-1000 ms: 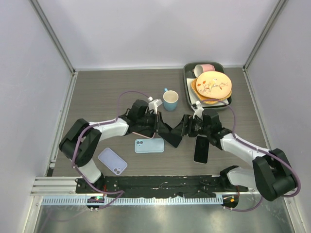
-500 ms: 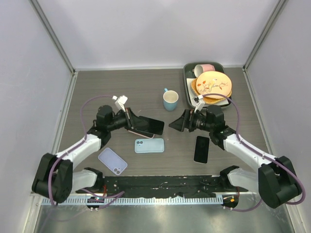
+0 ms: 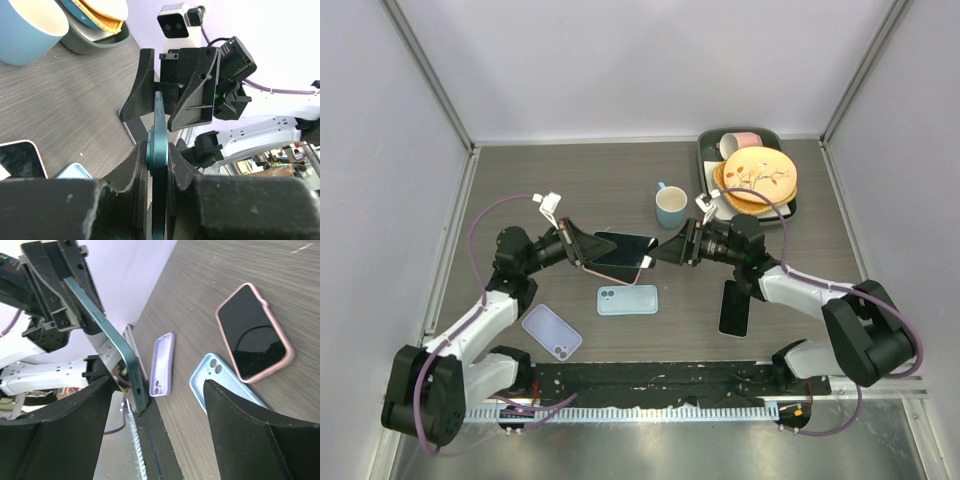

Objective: Put the phone into the phone case

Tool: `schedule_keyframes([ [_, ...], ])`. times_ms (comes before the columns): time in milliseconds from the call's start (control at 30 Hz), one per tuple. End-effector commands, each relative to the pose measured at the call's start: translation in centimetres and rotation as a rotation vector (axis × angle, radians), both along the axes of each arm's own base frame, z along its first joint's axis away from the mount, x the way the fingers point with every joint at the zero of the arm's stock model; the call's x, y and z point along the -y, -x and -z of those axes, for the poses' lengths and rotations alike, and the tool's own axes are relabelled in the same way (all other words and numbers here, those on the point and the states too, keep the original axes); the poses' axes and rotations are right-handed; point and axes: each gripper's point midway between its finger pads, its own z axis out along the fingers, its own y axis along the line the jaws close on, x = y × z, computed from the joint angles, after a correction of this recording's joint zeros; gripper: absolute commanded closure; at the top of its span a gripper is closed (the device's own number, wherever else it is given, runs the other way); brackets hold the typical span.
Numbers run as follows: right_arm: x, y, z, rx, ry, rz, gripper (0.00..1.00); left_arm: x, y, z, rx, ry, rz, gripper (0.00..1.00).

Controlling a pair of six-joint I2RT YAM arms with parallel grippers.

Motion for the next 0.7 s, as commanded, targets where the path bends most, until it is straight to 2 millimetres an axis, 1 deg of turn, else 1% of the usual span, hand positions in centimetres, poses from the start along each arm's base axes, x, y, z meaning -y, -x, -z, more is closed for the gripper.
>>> schedule_keyframes([
  [0,-2.4,0.5,-5.2,0.111,-0.153,-0.078,0.24,0.5,0.3,-2.4,0.069,0.070,0.058,1.00],
  [67,-3.1,1.0,-5.4,0.112,-0.171,-0.105,0.26,0.5,0.3,-2.6,0.075,0.085,0.061,1.00],
  [167,-3.7,1.2,-5.4,0.112,-0.178,-0.122,0.35,0.5,-0.1,-2.3,0.065,0.086,0.053,1.00],
  [200,-3.7,1.3,-5.4,0.104,-0.182,-0.124,0.42,0.5,0.0,-2.4,0.064,0.087,0.058,1.00],
  [267,-3.7,1.3,-5.6,0.111,-0.188,-0.126,0.49,0.6,0.0,-2.2,0.062,0.084,0.062,1.00],
  [300,-3.7,1.3,-5.7,0.111,-0.189,-0.126,0.58,0.6,0.0,-2.2,0.063,0.083,0.062,1.00],
  [367,-3.6,1.3,-5.7,0.115,-0.188,-0.123,0.68,0.6,-0.1,-2.0,0.060,0.078,0.061,1.00],
  [400,-3.7,1.2,-5.8,0.115,-0.188,-0.121,0.80,0.6,-0.1,-1.9,0.055,0.077,0.061,1.00],
  [500,-3.8,1.2,-5.8,0.109,-0.188,-0.129,0.99,0.6,-0.1,-1.9,0.057,0.076,0.061,1.00],
  [600,-3.8,1.3,-5.7,0.108,-0.186,-0.132,0.99,0.6,-0.2,-1.7,0.055,0.064,0.056,0.93],
  [633,-3.8,1.3,-5.6,0.109,-0.184,-0.133,0.99,0.6,-0.1,-1.6,0.053,0.059,0.057,0.85],
  [667,-3.8,1.3,-5.5,0.107,-0.180,-0.136,0.99,0.5,-0.1,-1.8,0.064,0.053,0.058,0.81],
])
